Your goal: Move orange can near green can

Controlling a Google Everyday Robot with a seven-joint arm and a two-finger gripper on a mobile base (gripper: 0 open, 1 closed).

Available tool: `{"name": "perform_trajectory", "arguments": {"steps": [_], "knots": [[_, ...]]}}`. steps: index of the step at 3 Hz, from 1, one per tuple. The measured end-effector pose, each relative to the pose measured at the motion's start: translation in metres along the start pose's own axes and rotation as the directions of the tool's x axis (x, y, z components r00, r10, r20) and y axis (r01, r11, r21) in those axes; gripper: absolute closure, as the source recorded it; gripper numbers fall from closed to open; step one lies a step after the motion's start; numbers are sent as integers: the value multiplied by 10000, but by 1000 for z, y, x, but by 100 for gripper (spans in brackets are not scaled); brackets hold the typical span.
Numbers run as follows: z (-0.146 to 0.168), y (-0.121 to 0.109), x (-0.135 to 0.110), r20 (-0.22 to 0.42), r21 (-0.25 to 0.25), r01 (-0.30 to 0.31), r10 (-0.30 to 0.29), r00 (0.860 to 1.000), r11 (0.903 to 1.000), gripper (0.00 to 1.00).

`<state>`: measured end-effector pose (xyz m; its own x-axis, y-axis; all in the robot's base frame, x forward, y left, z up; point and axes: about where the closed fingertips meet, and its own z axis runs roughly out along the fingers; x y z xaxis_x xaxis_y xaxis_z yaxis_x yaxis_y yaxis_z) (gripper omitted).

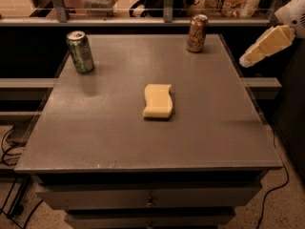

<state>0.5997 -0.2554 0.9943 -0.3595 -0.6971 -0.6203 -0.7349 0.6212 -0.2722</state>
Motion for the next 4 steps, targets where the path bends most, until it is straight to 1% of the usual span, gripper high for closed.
{"name": "perform_trajectory", "arguments": {"steps": [1, 2, 3, 4], "knots": [[23, 1, -16, 670, -117, -405, 412, 9969, 9991, 0], [64, -4, -46, 1565, -137, -1180, 1187, 9805, 9929, 0], [106, -19, -75, 2227, -95, -1919, 1892, 9564, 9814, 0], [150, -39, -100, 2423, 282, -2554, 2413, 9397, 9664, 0]]}}
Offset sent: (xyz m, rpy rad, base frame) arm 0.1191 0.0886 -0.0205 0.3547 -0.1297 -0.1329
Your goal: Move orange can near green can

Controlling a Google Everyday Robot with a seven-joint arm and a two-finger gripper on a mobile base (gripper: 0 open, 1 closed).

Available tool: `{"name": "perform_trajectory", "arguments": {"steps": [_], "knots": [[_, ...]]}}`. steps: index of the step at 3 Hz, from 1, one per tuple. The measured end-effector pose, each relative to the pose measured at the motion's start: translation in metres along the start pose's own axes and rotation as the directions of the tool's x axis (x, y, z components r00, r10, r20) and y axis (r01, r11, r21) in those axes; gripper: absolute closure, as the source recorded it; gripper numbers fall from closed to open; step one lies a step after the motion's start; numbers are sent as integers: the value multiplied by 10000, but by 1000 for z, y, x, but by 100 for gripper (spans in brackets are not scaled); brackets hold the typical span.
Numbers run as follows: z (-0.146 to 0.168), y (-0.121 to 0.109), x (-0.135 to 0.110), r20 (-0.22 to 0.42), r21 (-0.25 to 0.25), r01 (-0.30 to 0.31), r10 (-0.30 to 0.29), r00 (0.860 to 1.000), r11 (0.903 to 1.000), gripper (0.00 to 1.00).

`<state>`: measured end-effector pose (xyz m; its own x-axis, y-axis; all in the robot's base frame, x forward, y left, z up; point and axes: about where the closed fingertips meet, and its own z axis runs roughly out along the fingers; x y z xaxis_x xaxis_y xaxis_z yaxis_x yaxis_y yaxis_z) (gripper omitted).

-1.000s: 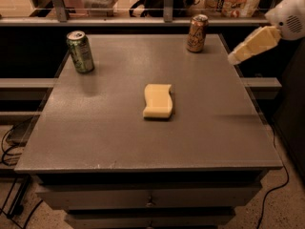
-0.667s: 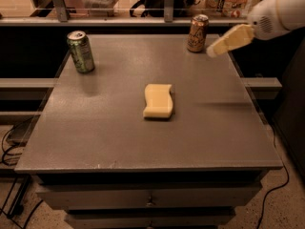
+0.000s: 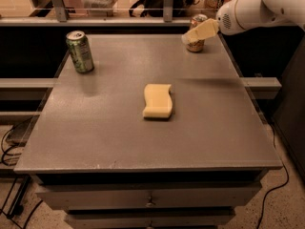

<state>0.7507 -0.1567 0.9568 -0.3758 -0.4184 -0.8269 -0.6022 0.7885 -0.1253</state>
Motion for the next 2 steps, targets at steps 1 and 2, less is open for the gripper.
{"name": "perform_trajectory", "arguments": {"steps": [1, 2], "knots": [[0, 0, 0, -1, -2, 0, 0, 10000, 10000, 0], [15, -5, 5, 465, 91, -757, 752, 9961, 9971, 0]]}}
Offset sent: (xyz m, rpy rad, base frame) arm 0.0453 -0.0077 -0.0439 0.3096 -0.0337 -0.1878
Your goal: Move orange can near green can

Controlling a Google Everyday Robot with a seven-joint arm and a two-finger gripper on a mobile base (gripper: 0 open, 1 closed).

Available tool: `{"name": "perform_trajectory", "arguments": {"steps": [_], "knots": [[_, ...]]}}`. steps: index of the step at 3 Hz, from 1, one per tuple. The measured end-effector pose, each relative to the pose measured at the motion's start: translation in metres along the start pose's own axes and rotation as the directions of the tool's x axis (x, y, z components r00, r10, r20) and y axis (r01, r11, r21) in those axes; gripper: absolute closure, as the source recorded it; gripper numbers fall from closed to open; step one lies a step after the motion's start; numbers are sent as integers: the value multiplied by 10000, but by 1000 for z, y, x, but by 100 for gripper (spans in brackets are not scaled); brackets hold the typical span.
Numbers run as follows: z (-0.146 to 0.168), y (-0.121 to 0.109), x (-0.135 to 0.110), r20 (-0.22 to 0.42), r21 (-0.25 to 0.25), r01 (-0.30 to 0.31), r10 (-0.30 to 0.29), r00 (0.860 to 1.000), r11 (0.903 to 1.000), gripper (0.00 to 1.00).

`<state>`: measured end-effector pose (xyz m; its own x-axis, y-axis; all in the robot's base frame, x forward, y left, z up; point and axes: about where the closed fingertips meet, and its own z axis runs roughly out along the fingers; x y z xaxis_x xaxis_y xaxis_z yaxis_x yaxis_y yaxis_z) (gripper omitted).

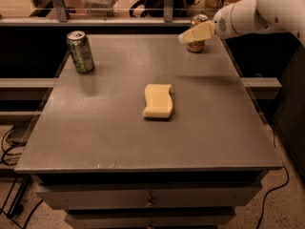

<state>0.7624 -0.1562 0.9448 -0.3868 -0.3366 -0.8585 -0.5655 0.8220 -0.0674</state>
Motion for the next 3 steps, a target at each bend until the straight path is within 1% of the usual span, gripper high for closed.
{"name": "perform_trajectory", "arguments": {"steps": [1, 2, 3], "knots": [[38, -21, 10, 872, 378, -1305, 1268, 9881, 9907, 0], [69, -38, 12, 1441, 653, -1868, 1759, 9738, 9802, 0], [93, -51, 11, 1704, 919, -2067, 1892, 9670, 9741, 15]]}}
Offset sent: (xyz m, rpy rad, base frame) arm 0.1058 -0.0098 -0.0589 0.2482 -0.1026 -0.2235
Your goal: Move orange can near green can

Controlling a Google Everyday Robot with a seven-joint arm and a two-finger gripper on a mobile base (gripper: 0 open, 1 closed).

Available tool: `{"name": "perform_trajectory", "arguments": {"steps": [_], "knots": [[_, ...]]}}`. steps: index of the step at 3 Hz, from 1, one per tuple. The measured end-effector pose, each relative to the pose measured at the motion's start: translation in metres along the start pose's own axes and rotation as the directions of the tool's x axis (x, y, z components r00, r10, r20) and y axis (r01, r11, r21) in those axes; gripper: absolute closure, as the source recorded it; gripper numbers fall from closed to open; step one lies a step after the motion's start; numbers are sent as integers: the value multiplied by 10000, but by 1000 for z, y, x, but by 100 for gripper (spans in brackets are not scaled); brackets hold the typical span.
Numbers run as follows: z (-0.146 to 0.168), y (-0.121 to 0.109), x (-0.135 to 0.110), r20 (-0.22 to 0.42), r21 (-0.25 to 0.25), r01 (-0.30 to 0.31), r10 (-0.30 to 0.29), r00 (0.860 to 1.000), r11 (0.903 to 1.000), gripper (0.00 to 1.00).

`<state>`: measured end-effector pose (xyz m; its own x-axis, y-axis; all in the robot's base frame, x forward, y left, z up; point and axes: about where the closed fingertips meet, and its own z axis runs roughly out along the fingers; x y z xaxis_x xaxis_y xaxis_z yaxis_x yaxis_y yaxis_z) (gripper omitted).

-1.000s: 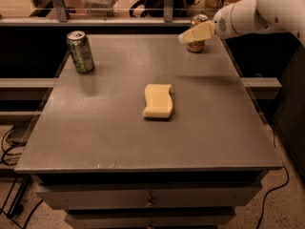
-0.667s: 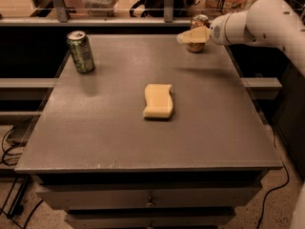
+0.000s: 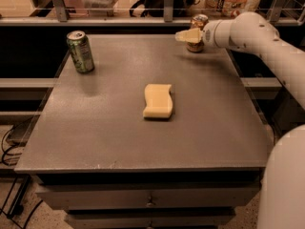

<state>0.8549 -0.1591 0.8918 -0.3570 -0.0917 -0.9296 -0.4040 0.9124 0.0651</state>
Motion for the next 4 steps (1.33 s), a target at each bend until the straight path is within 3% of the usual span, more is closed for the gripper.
{"name": "perform_trajectory", "arguments": {"steps": [2, 3, 4], "knots": [[17, 8, -14, 191, 30, 326, -327, 9993, 9995, 62], [11, 41, -38, 302, -796, 537, -514, 9982, 9954, 85], [0, 100, -59, 261, -2404, 1119, -1088, 9937, 9642, 100]]}}
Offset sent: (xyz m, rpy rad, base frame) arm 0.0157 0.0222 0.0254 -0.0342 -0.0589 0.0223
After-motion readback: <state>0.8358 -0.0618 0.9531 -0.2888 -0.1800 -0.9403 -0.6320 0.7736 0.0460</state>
